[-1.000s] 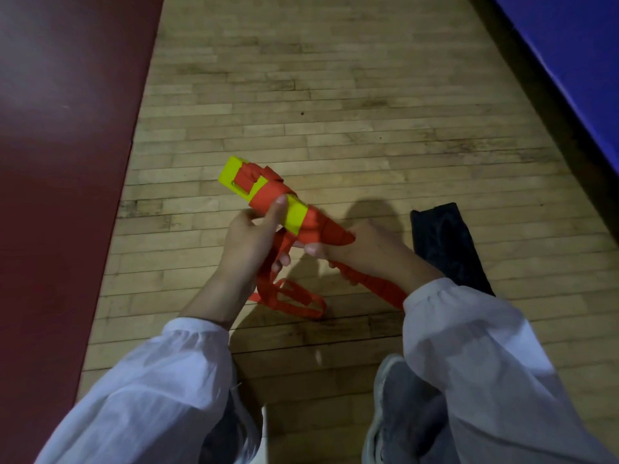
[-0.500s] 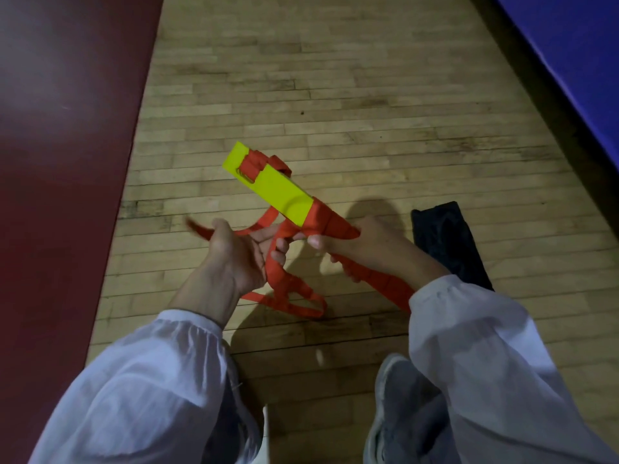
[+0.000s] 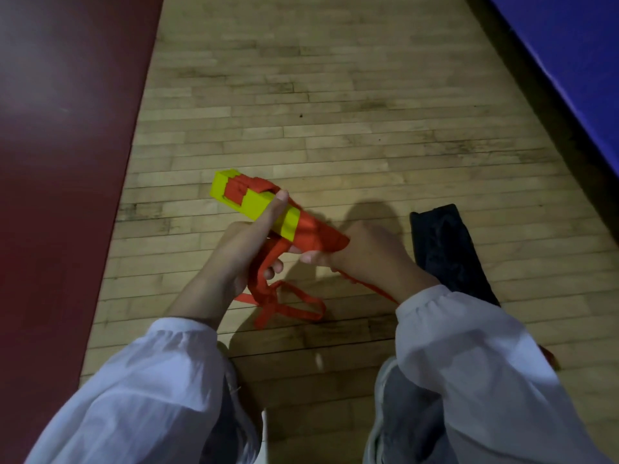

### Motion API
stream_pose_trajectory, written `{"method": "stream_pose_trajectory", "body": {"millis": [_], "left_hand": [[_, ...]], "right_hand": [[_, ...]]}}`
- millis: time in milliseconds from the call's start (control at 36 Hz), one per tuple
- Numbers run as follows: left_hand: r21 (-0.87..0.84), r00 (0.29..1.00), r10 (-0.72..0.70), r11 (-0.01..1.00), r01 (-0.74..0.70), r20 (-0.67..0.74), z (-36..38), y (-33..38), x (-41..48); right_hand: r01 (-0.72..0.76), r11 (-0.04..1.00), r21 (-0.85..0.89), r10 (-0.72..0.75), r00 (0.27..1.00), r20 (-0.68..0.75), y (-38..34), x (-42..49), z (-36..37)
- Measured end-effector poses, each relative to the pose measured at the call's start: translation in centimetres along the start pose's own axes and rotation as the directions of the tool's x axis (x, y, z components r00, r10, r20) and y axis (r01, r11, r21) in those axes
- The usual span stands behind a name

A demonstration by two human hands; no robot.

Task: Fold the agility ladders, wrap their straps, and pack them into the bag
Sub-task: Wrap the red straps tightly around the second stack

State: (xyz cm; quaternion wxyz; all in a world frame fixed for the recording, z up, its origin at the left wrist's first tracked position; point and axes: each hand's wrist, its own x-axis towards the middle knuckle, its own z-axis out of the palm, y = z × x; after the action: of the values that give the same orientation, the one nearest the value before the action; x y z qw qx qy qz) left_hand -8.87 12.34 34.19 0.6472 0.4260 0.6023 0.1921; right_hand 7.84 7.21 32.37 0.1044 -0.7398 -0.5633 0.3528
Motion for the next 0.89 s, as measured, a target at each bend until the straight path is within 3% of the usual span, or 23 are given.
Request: {"method": "stream_pose_trajectory", "body": {"millis": [111,167,306,500,639,889], "left_hand": [[-0.016,1.000,0.008,1.000,-0.008,-0.028,-0.1,-0.1,0.0],[-0.025,1.000,-0.005,1.000,0.005,-0.010,-0.2,-0.1,0.0],[-0.045,1.000,0.017,0.999,-0.016,0.009,-0.5,0.0,0.1],[-0.058,0.991,-0.005,0.998,0.013,0.134,-0.3,0.0,0.2],[-0.056,0.990,0.004,0.998,0.004,0.141,-0.6,0.1,0.3],[-0.039,0.960,-0.099,0.993,0.113,0.263,-0.9,0.0,0.4]], "right_hand": [[0.031,0.995,-0.094,-0.033,0.999,-0.017,-0.4,0.1,0.5],[0.065,0.994,-0.089,-0.061,0.997,0.042,-0.2,0.1,0.3],[0.051,0.985,0.163,-0.078,0.983,0.165,0.7,0.2,-0.6],[-0.151,0.925,0.348,-0.015,0.902,0.431,1.4,0.4,-1.1],[-0.135,0.932,0.338,-0.001,0.927,0.375,0.8,0.2,-0.9],[-0.074,0.947,0.311,0.005,0.976,0.217,1.5,0.7,-0.5]]}}
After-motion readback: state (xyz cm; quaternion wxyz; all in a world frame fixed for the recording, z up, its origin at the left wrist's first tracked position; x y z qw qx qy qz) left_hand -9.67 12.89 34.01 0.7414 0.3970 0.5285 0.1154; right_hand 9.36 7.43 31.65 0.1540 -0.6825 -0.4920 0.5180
